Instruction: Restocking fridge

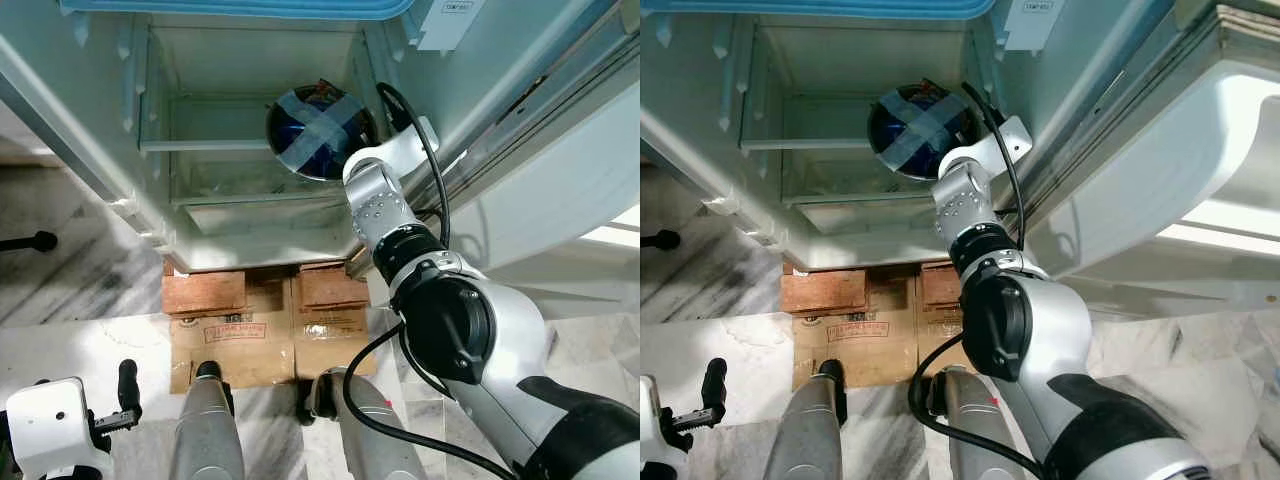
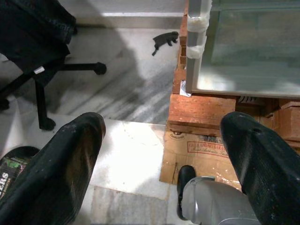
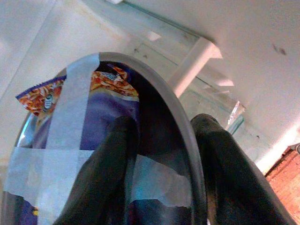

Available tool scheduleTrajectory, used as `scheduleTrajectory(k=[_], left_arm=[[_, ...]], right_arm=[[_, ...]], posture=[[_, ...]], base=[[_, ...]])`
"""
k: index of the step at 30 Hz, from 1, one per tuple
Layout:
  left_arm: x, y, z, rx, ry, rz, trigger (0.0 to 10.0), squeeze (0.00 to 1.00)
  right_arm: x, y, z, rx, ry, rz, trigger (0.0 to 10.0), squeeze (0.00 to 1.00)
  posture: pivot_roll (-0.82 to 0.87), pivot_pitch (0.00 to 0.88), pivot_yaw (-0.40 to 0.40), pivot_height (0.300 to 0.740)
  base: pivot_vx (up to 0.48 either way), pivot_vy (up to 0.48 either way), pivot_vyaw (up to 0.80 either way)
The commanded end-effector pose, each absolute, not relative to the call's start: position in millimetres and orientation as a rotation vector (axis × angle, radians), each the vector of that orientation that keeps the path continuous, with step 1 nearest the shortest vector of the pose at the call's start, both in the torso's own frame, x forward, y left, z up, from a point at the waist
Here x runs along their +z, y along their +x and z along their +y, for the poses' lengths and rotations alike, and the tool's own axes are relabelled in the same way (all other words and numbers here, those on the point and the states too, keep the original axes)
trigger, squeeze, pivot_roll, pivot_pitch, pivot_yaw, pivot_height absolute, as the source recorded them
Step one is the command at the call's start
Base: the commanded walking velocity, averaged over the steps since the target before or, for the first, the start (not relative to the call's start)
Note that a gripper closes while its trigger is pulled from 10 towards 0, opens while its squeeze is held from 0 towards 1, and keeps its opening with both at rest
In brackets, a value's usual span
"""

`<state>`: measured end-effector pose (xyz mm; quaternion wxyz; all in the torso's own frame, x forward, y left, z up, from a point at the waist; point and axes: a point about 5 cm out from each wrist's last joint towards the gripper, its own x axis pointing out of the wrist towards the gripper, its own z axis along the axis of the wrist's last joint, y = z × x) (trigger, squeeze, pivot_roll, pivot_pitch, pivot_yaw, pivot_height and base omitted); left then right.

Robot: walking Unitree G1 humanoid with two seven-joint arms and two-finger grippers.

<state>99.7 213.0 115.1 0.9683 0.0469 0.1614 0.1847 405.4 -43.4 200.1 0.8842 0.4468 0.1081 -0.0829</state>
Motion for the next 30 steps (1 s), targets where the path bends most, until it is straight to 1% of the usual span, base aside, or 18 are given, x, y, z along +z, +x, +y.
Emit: scheduleTrajectory(k=[1,14,20,30], left_arm=[[113,92,214,0.399,0.094,0.367,10.0,0.00],[115,94,208,0.361,0.064,0.345,10.0,0.00],[113,95,210,0.371,0.065,0.349,10.0,0.00],[111,99,210,0.373,0.072,0.342,10.0,0.00]], right_arm=[[201,400,-23,-0.133,0.959,0.263,10.0,0.83],[208,402,-21,-0.090,1.035,0.250,10.0,0.84],[216,404,-18,-0.031,1.148,0.229,10.0,0.83],[220,406,-23,-0.016,1.162,0.203,10.0,0.83]], posture=[[0.41,0.417,-0.167,0.740],[0.39,0.429,-0.175,0.740],[0.39,0.425,-0.178,0.740],[0.38,0.406,-0.179,0.740]], base=[[0.000,0.000,0.00],[0.000,0.000,0.00],[0.040,0.000,0.00],[0.000,0.000,0.00]])
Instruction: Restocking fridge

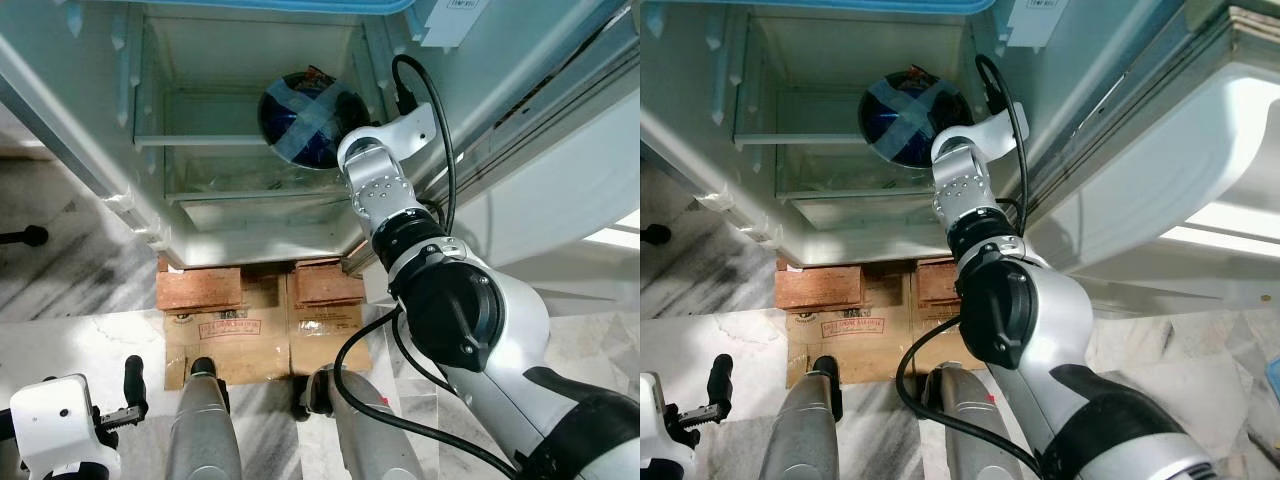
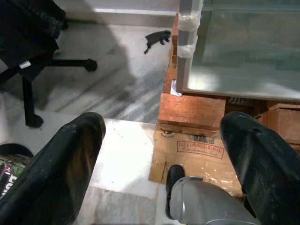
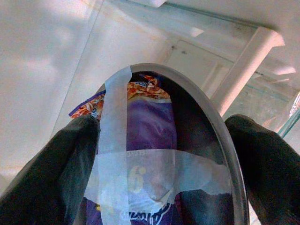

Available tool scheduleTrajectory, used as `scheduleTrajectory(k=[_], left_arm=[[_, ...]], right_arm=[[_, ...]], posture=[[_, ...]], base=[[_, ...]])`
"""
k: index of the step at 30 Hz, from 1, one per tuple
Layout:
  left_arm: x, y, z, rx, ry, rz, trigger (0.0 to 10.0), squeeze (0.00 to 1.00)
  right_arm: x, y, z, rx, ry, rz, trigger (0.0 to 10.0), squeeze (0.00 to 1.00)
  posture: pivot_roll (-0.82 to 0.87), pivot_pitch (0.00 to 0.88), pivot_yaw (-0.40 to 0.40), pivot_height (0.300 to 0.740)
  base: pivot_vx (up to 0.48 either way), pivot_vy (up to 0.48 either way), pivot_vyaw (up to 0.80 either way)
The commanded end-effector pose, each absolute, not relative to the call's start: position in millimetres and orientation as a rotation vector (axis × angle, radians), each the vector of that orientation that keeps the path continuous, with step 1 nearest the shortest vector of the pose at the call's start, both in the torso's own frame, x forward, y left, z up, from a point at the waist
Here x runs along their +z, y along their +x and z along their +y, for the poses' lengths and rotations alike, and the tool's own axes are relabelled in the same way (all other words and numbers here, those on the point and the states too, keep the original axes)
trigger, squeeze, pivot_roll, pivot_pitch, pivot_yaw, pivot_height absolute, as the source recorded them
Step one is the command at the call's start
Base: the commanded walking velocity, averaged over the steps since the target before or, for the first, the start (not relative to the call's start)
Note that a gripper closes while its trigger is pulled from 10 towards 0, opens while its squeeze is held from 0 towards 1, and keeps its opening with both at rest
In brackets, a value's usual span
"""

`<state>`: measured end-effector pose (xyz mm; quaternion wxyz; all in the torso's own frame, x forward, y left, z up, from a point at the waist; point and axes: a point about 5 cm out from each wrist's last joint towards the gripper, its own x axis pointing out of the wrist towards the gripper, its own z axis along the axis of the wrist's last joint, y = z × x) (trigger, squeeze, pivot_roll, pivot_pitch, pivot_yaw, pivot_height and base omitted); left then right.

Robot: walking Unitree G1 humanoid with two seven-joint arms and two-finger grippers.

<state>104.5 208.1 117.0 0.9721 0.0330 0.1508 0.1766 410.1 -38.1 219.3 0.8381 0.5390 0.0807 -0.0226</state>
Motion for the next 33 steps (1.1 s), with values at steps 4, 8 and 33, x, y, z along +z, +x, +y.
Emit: scheduleTrajectory(k=[4,8,33], left_arm=[[110,102,210,0.372,0.070,0.339,10.0,0.00],[109,106,212,0.376,0.070,0.331,10.0,0.00],[105,126,212,0.372,0.061,0.286,10.0,0.00]], right_arm=[[219,407,-25,-0.017,1.167,0.203,10.0,0.83],[217,407,-28,-0.012,1.124,0.194,10.0,0.83],[206,408,-40,0.035,1.022,0.171,10.0,0.86]], posture=[[0.37,0.398,-0.179,0.740],[0.37,0.387,-0.182,0.740],[0.33,0.344,-0.192,0.740]], base=[[0.000,0.000,0.00],[0.000,0.000,0.00],[0.000,0.000,0.00]])
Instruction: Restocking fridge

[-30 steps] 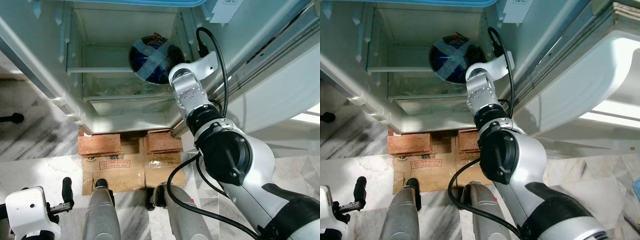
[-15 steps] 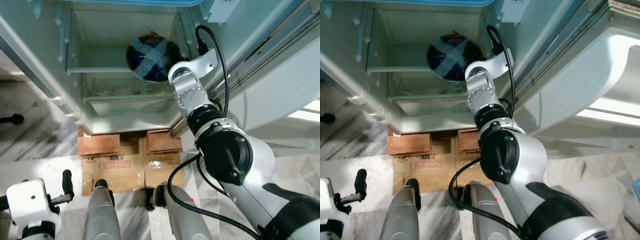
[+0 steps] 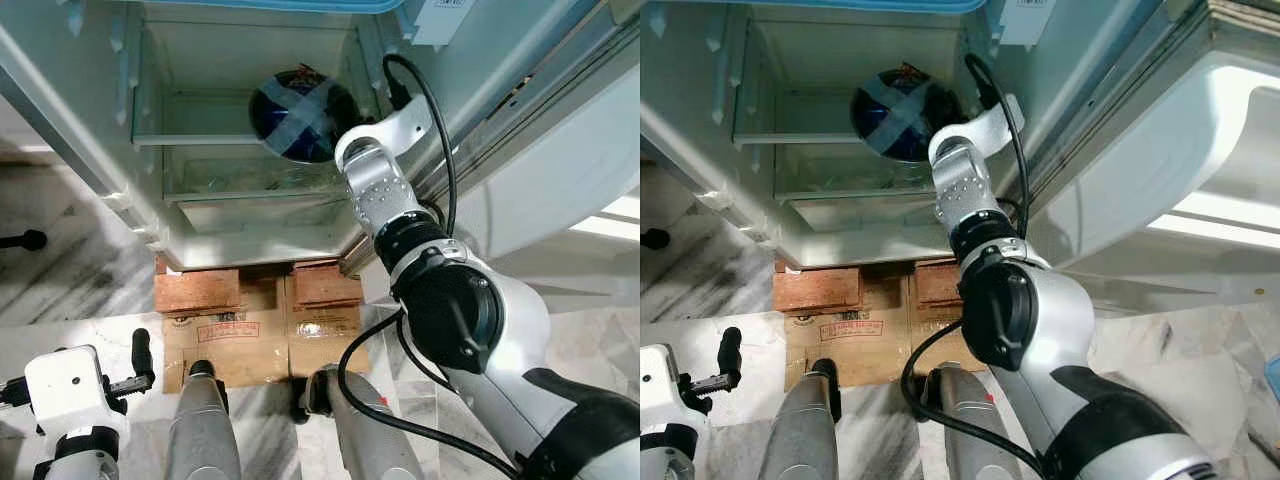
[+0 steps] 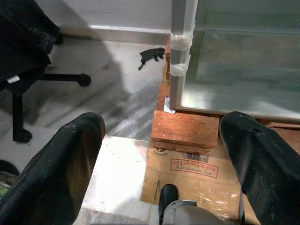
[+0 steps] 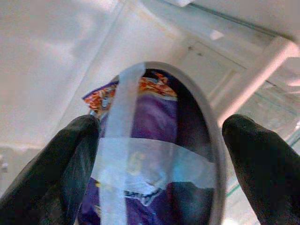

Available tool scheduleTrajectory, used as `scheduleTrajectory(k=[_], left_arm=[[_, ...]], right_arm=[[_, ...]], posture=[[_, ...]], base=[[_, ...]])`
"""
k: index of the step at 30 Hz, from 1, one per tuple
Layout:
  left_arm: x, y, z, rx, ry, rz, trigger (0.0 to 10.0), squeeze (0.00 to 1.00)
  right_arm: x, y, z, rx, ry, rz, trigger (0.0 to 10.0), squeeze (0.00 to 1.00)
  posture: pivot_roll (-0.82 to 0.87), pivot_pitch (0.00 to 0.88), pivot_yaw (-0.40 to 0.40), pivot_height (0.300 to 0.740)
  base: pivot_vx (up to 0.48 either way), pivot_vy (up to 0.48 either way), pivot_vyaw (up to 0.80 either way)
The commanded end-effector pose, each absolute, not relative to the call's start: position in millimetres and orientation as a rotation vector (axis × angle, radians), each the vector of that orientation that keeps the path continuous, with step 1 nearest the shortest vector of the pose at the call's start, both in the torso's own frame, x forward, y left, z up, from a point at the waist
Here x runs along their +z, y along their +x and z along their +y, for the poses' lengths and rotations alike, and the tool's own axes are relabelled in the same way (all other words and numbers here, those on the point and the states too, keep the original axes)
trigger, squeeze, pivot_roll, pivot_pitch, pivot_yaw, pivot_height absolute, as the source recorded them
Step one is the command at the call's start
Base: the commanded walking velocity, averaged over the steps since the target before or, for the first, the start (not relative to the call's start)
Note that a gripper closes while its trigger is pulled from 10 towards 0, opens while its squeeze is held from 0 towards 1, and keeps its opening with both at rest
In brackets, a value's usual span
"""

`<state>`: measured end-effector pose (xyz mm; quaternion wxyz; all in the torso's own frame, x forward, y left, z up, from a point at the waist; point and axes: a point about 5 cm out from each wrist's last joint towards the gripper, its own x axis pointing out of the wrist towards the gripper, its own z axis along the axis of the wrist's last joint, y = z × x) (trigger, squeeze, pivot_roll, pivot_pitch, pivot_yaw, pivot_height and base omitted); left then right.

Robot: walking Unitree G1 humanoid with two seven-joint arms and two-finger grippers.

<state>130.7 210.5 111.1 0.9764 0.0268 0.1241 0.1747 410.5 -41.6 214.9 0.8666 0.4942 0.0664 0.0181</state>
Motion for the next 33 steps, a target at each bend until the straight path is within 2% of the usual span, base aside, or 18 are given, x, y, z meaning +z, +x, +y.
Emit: scheduleTrajectory(k=[1,9,14,15,17,18,19,20,21,33], left_arm=[[105,125,212,0.373,0.059,0.287,10.0,0.00],[105,124,208,0.355,0.050,0.285,10.0,0.00],[106,126,208,0.357,0.046,0.279,10.0,0.00],[106,126,209,0.358,0.046,0.278,10.0,0.00],[105,126,209,0.360,0.045,0.279,10.0,0.00],[105,126,209,0.361,0.044,0.278,10.0,0.00],[105,127,209,0.361,0.043,0.277,10.0,0.00],[105,127,209,0.361,0.043,0.277,10.0,0.00],[105,127,209,0.361,0.043,0.276,10.0,0.00],[105,135,210,0.351,0.047,0.264,10.0,0.00]], right_arm=[[204,408,-39,0.034,1.013,0.177,10.0,0.85],[199,405,-34,0.053,1.000,0.198,10.0,0.78],[199,405,-32,0.064,0.985,0.201,10.0,0.76],[200,405,-31,0.068,0.977,0.201,10.0,0.73],[199,404,-30,0.087,0.958,0.199,10.0,0.32],[199,404,-30,0.088,0.939,0.198,10.0,0.32],[198,404,-30,0.093,0.919,0.195,10.0,0.05],[197,404,-30,0.096,0.906,0.193,10.0,0.05],[197,404,-30,0.097,0.895,0.191,10.0,0.00],[197,407,-45,0.117,0.791,0.127,10.0,0.00]], posture=[[0.33,0.347,-0.192,0.740],[0.32,0.361,-0.194,0.740],[0.32,0.362,-0.197,0.740],[0.32,0.362,-0.197,0.740],[0.32,0.360,-0.199,0.740],[0.32,0.359,-0.201,0.740],[0.31,0.359,-0.203,0.740],[0.31,0.358,-0.203,0.740],[0.31,0.358,-0.203,0.740],[0.30,0.339,-0.189,0.740]], base=[[0.000,0.000,0.00],[0.000,0.000,0.00],[0.000,0.000,0.00],[0.000,0.000,0.00],[0.000,0.000,0.00],[0.000,0.000,0.00],[0.000,0.000,0.00],[0.000,0.000,0.00],[0.000,0.000,0.00],[0.000,0.000,0.00]])
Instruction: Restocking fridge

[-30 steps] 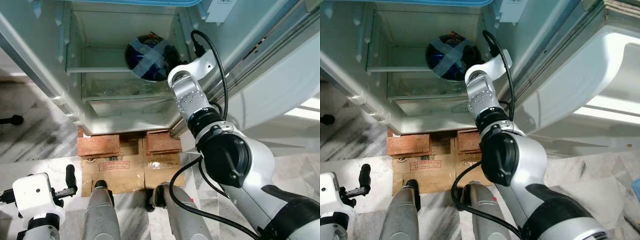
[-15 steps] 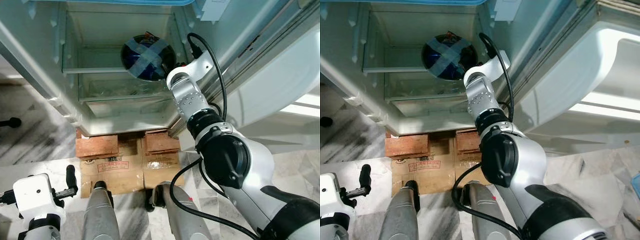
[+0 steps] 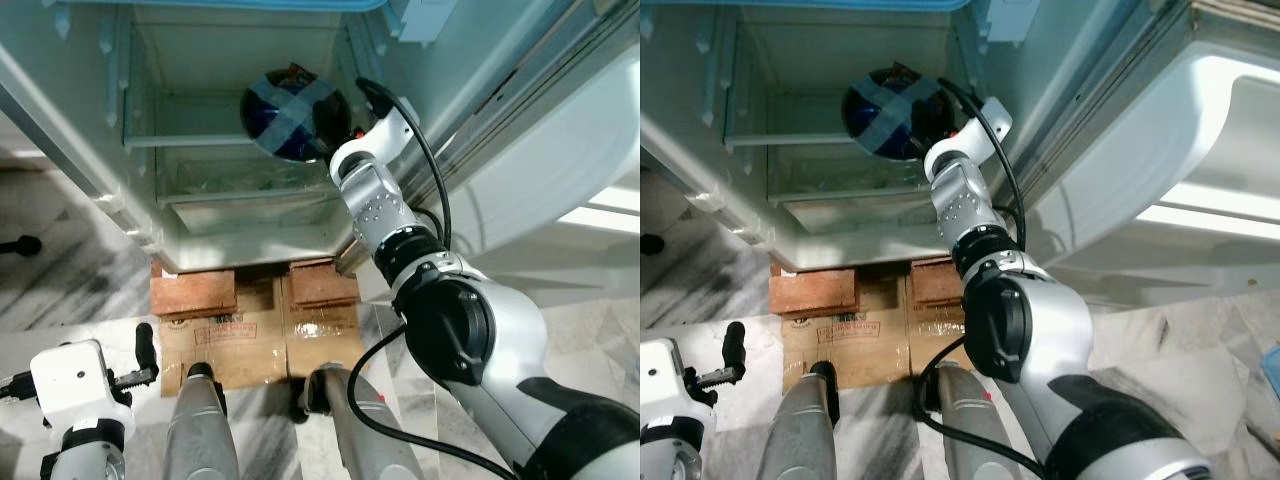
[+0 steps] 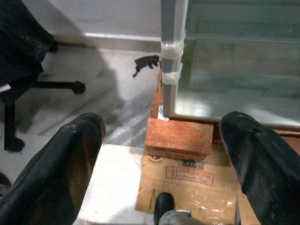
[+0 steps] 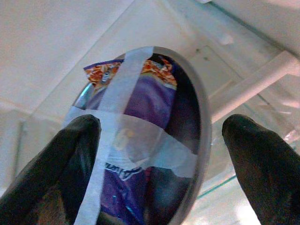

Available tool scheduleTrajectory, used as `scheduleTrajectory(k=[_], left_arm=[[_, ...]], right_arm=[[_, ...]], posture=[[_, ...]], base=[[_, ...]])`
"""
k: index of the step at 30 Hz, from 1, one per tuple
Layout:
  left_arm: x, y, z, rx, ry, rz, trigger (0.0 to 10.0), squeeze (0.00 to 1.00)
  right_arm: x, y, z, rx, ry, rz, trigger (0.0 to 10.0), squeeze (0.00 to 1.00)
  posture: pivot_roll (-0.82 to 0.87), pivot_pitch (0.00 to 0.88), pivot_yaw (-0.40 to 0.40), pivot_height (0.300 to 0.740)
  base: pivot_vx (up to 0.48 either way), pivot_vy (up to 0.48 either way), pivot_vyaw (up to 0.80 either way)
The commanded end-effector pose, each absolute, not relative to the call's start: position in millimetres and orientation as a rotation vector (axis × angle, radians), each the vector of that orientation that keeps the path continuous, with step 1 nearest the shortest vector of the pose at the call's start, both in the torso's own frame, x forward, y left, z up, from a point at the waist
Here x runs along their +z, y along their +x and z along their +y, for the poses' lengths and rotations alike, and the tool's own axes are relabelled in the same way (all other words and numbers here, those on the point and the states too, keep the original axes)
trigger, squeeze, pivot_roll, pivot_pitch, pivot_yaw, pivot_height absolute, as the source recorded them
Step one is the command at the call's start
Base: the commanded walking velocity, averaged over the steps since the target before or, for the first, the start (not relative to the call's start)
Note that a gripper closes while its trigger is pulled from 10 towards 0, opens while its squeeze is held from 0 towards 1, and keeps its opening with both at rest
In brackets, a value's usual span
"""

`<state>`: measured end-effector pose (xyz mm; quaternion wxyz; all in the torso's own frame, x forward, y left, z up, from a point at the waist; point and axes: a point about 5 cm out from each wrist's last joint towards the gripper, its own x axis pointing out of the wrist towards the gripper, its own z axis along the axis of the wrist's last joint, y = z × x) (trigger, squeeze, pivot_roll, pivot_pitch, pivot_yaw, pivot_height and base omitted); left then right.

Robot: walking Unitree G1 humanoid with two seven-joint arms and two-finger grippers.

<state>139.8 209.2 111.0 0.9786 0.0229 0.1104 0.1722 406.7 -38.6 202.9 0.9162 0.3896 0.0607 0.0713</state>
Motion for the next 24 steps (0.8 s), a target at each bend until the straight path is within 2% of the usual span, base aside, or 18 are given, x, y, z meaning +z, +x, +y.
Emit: scheduleTrajectory(k=[1,12,24], left_arm=[[105,136,210,0.350,0.048,0.261,10.0,0.00],[105,139,212,0.346,0.056,0.253,10.0,0.00],[106,148,215,0.335,0.064,0.235,10.0,0.00]], right_arm=[[198,407,-46,0.124,0.785,0.119,10.0,0.00],[203,409,-56,0.183,0.706,0.045,10.0,0.00],[183,402,-68,0.284,0.479,0.015,10.0,0.00]], posture=[[0.30,0.338,-0.188,0.740],[0.30,0.323,-0.176,0.740],[0.28,0.300,-0.170,0.740]], base=[[0.000,0.000,0.00],[0.000,0.000,0.00],[0.000,0.000,0.00]])
